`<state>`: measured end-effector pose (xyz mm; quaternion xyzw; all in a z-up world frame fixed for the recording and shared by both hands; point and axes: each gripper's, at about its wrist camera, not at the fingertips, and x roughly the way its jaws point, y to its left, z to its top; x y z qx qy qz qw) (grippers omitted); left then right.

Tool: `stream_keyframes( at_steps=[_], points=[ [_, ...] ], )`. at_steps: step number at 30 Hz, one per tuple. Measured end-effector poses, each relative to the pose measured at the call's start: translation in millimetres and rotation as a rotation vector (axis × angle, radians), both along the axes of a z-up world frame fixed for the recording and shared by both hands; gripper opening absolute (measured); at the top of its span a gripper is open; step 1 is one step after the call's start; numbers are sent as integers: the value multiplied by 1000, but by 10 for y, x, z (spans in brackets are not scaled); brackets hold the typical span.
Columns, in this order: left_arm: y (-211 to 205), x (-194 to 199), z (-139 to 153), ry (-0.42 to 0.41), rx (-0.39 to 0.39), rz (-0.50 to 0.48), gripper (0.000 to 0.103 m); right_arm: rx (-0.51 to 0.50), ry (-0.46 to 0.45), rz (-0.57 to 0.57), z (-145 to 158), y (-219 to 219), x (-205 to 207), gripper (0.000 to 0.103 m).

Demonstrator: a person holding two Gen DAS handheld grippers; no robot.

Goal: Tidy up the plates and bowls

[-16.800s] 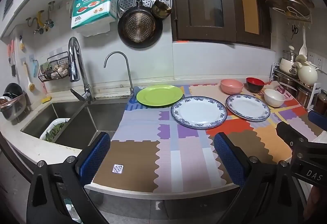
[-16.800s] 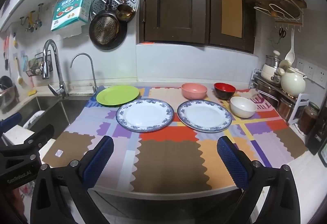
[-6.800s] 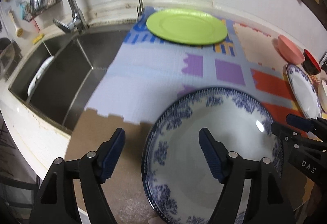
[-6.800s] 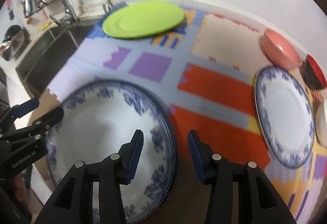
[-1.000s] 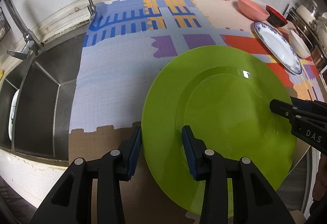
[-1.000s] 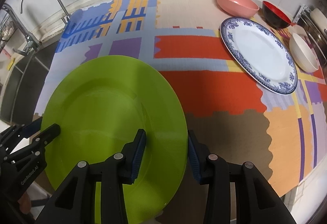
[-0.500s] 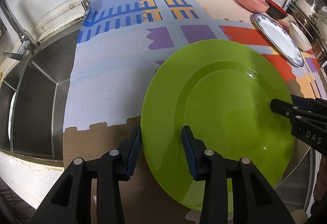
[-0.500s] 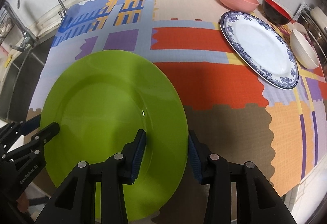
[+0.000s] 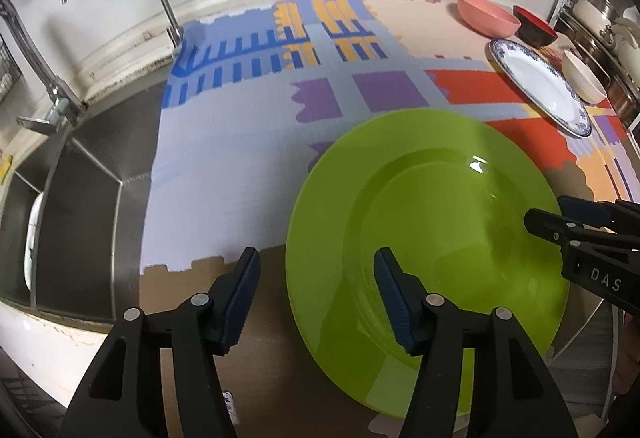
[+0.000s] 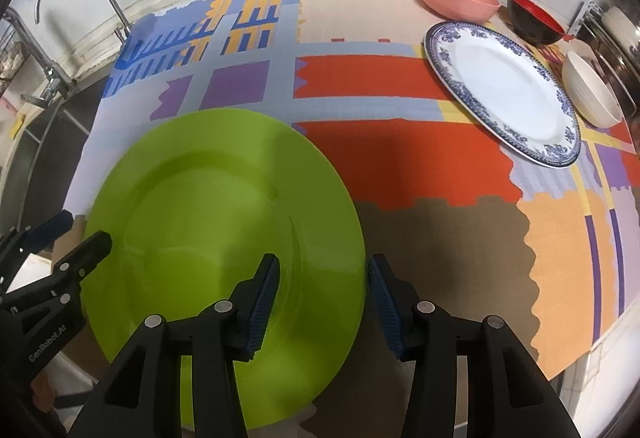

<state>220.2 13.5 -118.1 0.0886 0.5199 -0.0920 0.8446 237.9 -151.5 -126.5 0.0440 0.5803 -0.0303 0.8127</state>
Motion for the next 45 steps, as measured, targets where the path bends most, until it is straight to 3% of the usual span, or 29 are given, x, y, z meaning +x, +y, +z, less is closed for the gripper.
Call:
stream_keyframes(
  at_steps=[15, 27, 45],
  points=[
    [-454, 16, 399, -97, -21, -32, 73, -7, -115, -7, 411, -438, -73, 47],
    [-1151, 51, 594, -136, -53, -18, 74, -32, -169, 12, 613, -1120, -46, 47],
    [-2077, 333, 705, -187, -24, -28, 74, -67, -221, -23, 656, -2102, 147, 47]
  ],
)
